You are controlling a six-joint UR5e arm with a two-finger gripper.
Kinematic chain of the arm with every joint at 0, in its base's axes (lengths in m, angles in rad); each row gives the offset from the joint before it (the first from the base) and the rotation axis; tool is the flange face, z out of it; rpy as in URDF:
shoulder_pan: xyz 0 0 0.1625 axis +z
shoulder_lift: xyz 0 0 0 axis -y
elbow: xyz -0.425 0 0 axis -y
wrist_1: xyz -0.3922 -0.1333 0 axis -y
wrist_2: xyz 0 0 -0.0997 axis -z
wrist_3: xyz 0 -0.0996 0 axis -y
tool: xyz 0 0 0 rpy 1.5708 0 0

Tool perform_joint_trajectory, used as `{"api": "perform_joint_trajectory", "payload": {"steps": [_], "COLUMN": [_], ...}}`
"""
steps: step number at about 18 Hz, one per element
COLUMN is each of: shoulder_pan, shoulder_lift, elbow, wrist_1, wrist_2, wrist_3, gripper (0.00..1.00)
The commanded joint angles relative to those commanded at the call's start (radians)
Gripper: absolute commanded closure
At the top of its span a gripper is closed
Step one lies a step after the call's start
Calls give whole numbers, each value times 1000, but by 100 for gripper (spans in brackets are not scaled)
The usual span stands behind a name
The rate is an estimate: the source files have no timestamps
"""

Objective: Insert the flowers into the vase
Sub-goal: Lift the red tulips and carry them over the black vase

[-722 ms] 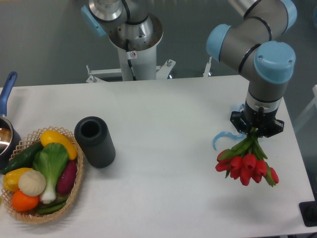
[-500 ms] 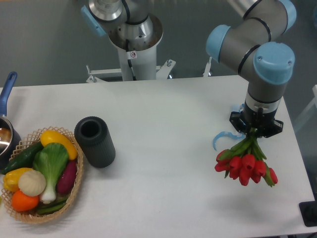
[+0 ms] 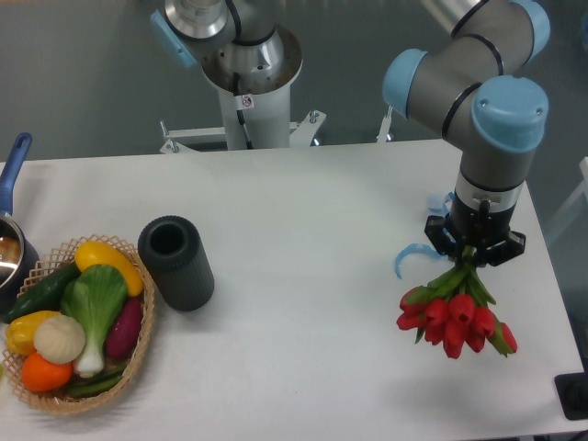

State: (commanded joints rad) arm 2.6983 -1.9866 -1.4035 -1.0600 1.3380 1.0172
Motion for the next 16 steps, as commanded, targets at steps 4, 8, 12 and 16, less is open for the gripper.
{"api": "perform_joint_trajectory", "payload": {"steps": [4, 8, 12, 16], "shoulder_pan": [0, -3, -31, -66], "shoulder_lift": [64, 97, 112, 149], "elbow": [-3, -34, -67, -127], "wrist_1": [29, 87, 109, 155], "wrist_2": [-196, -416, -577, -776], "wrist_3": [-43, -101, -101, -101], "gripper": [100, 100, 100, 100]}}
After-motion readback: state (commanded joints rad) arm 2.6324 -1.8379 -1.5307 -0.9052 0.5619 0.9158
